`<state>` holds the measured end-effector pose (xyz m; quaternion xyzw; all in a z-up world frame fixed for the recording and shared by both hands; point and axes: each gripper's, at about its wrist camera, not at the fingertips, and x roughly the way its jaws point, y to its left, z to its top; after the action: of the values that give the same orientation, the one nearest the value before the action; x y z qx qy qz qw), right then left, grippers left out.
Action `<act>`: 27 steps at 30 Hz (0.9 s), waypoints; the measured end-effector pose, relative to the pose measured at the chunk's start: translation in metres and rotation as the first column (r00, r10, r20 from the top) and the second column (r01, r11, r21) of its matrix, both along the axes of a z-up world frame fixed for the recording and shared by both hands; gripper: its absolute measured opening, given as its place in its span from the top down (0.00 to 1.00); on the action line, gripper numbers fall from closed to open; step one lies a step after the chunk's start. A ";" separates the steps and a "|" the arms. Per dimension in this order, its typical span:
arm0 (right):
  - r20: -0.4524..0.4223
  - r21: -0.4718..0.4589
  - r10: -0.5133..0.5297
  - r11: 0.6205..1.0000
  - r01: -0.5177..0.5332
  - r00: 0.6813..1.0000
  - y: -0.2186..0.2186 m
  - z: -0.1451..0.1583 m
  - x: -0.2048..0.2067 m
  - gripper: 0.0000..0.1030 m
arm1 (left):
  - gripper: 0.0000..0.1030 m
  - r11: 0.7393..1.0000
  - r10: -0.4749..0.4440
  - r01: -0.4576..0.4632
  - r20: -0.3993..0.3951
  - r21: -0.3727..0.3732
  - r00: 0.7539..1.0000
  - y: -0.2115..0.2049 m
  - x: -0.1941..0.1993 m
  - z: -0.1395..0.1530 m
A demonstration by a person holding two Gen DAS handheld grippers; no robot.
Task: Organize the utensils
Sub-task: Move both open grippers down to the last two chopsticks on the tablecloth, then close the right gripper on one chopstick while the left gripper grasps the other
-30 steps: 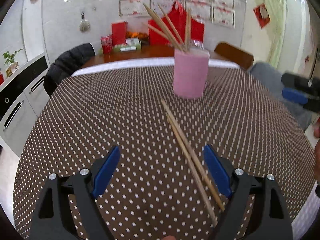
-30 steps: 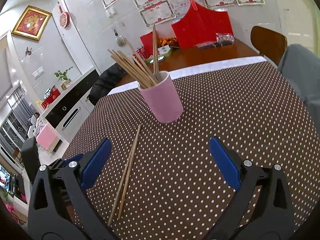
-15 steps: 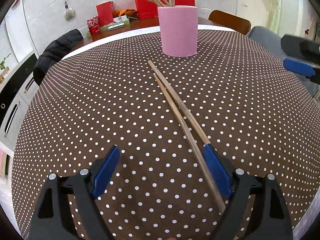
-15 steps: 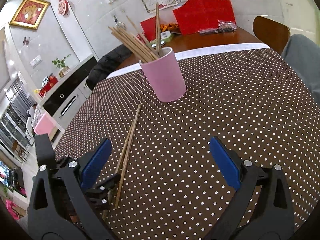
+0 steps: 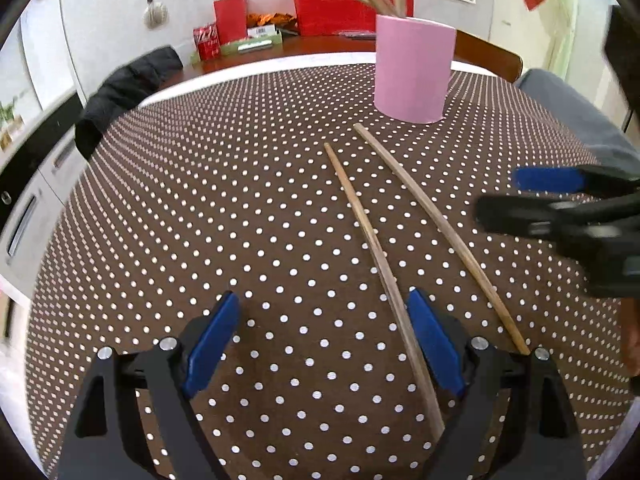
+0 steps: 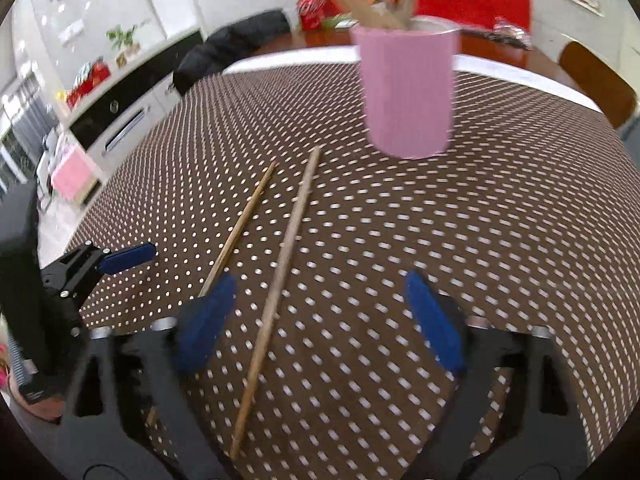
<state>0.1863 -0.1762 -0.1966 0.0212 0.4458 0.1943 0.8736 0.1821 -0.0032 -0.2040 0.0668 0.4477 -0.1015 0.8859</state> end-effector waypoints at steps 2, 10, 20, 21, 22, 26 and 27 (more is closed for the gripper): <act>-0.018 -0.020 0.026 0.999 -0.026 1.000 0.012 -0.005 0.008 0.54 | 0.18 1.000 0.009 -0.009 -0.002 -0.007 1.000 0.002 0.001 0.000; 0.032 -0.189 0.080 0.979 -0.072 0.996 0.019 -0.015 -0.007 0.75 | 0.18 1.000 0.007 -0.007 0.001 -0.005 1.000 -0.001 -0.008 -0.001; -0.026 -0.107 0.052 0.993 -0.054 0.998 -0.004 -0.011 0.013 0.72 | 0.18 0.998 0.001 -0.001 -0.008 0.059 1.000 -0.014 0.016 0.002; -0.028 -0.112 0.053 0.992 -0.055 0.998 -0.001 -0.010 0.018 0.70 | 0.18 0.999 -0.004 0.005 -0.018 0.054 1.000 -0.015 0.019 0.002; -0.032 -0.118 0.055 0.991 -0.059 0.998 0.004 -0.010 0.024 0.70 | 0.20 0.999 -0.011 0.012 -0.030 0.043 0.999 -0.015 0.023 0.002; -0.022 -0.190 0.077 0.979 -0.080 0.997 0.023 -0.009 0.032 0.78 | 0.83 0.997 -0.073 0.074 -0.055 0.010 0.996 -0.020 0.033 0.006; -0.012 -0.215 0.084 0.973 -0.085 0.996 0.026 -0.009 0.032 0.88 | 0.91 0.996 -0.089 0.090 -0.059 0.017 0.994 -0.024 0.036 0.006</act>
<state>0.2186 -0.1499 -0.2061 -0.0923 0.4660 0.1817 0.8610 0.2180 -0.0268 -0.1977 0.0924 0.4707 -0.1386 0.8664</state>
